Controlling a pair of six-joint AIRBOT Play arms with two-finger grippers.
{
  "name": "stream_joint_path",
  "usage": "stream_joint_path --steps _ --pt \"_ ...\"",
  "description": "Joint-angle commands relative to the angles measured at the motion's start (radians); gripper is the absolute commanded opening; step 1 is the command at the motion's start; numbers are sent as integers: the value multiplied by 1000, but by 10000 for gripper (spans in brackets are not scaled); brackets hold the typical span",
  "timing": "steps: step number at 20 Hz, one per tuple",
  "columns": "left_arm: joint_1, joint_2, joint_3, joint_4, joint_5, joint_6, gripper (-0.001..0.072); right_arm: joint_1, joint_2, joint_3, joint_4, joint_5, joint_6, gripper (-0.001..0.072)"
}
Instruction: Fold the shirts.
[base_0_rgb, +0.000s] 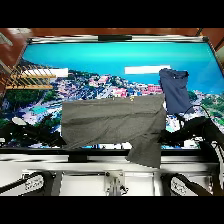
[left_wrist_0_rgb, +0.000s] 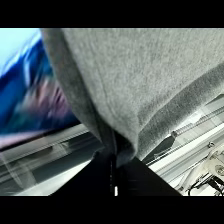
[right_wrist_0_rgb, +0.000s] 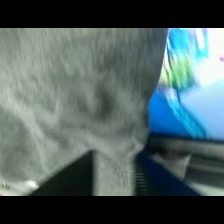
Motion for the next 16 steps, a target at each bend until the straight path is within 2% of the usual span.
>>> stream_joint_path --steps 1,2,3,4,6,11,16 --pt "0 -1 4 0 9 1 32 0 1 -3 62 19 -13 116" --pt "0 0 12 -12 6 22 31 0 1 6 83 5 -41 57" --pt "0 4 25 -39 0 67 30 0 1 23 114 -13 -80 57" --pt "0 7 47 -50 0 73 29 0 1 57 150 -31 -114 57" --pt "0 8 122 -51 -3 69 29 0 1 153 183 -29 -119 56" --pt "0 -8 365 -51 1 28 29 0 0 400 197 4 -82 56" --pt "-11 -151 547 -99 12 -46 31 34 -102 517 207 135 -69 55"
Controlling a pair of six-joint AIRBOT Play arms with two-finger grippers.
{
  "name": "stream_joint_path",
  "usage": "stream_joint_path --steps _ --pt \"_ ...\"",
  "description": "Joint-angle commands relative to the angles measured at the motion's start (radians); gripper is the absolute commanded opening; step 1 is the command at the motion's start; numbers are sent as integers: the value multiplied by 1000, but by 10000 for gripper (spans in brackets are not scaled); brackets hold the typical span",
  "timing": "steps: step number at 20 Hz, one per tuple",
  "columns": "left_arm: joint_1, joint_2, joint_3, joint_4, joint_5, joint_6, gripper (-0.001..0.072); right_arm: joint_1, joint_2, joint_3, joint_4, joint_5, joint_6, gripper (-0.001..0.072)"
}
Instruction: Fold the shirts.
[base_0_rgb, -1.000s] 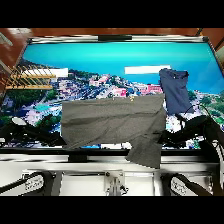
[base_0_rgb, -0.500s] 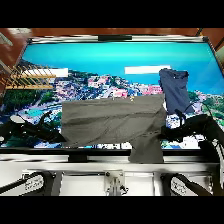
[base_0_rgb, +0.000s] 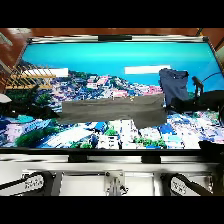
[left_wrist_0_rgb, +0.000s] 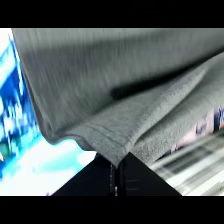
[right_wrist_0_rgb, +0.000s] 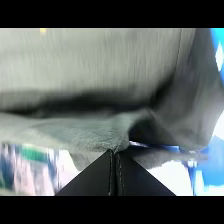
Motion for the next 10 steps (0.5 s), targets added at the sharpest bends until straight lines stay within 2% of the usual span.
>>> stream_joint_path --steps 1,4,10 --pt "-8 -106 126 -51 17 -50 31 42 -92 90 8 98 8 56" --pt "-10 -199 187 -55 54 -114 31 90 -196 154 11 191 36 56" --pt "-10 -313 243 -58 103 -127 31 148 -340 278 -21 281 57 56"
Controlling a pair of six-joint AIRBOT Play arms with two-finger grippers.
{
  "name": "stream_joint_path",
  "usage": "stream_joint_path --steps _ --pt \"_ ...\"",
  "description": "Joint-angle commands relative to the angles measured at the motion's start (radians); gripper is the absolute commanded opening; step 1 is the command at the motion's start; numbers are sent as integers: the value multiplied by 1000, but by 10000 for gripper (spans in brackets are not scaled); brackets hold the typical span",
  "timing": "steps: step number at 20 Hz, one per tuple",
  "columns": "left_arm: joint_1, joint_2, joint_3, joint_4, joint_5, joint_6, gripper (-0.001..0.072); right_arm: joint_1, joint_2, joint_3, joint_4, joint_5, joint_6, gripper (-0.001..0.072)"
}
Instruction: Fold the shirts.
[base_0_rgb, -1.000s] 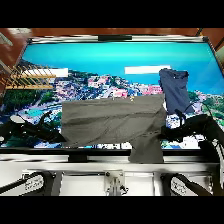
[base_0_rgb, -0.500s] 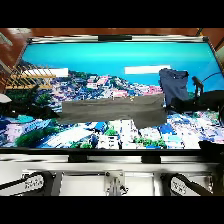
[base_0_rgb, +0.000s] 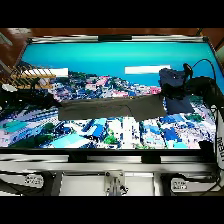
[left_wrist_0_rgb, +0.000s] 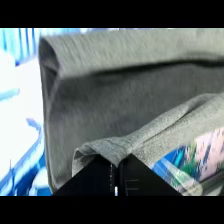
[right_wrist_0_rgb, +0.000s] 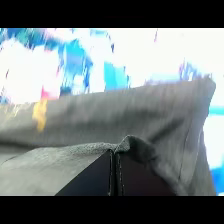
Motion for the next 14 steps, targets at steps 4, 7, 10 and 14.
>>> stream_joint_path --steps 4,7,10,14 --pt "0 -68 50 -23 49 -2 32 8 -82 48 -71 57 40 56" --pt "0 -84 50 -23 57 -5 31 10 -100 47 -77 55 50 57" --pt "-1 -109 51 -38 53 -65 91 10 -114 47 -70 49 70 120" --pt "0 -108 100 -60 -33 -51 617 -1 -89 48 -114 -59 11 578"
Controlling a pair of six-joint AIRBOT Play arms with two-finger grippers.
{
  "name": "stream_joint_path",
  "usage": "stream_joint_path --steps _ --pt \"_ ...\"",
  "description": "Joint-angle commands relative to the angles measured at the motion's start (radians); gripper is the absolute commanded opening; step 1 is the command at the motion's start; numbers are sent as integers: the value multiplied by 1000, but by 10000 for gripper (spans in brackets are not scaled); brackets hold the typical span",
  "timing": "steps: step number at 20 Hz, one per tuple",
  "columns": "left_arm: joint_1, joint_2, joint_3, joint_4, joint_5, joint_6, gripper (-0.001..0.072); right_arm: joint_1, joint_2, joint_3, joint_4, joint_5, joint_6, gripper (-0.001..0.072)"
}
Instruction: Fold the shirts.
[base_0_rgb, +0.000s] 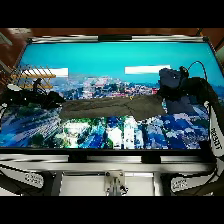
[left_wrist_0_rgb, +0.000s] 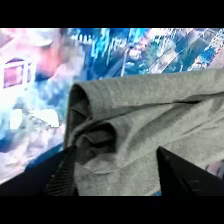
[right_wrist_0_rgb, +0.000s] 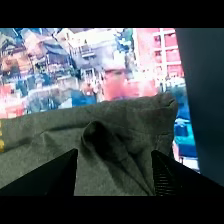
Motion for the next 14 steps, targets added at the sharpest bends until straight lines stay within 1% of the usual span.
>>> stream_joint_path --steps 1,2,3,6,8,11,14 --pt "1 -4 59 -15 -101 13 617 -13 26 1 -86 -100 -31 590" --pt "1 -3 87 -15 -132 11 616 -20 36 1 -122 -121 -29 657" --pt "0 -2 113 -15 -152 10 615 -27 39 1 -130 -142 -29 668" --pt "-2 -2 168 -19 -185 -16 614 -31 20 0 -116 -165 -29 669" --pt "-5 -1 180 -27 -208 -15 613 -31 -8 0 -74 -164 -29 668" --pt "-8 1 192 -30 -251 -11 611 -30 -31 0 -72 -151 -27 669" --pt "-9 2 196 -41 -253 -4 611 -29 -50 0 -37 -147 -26 669"
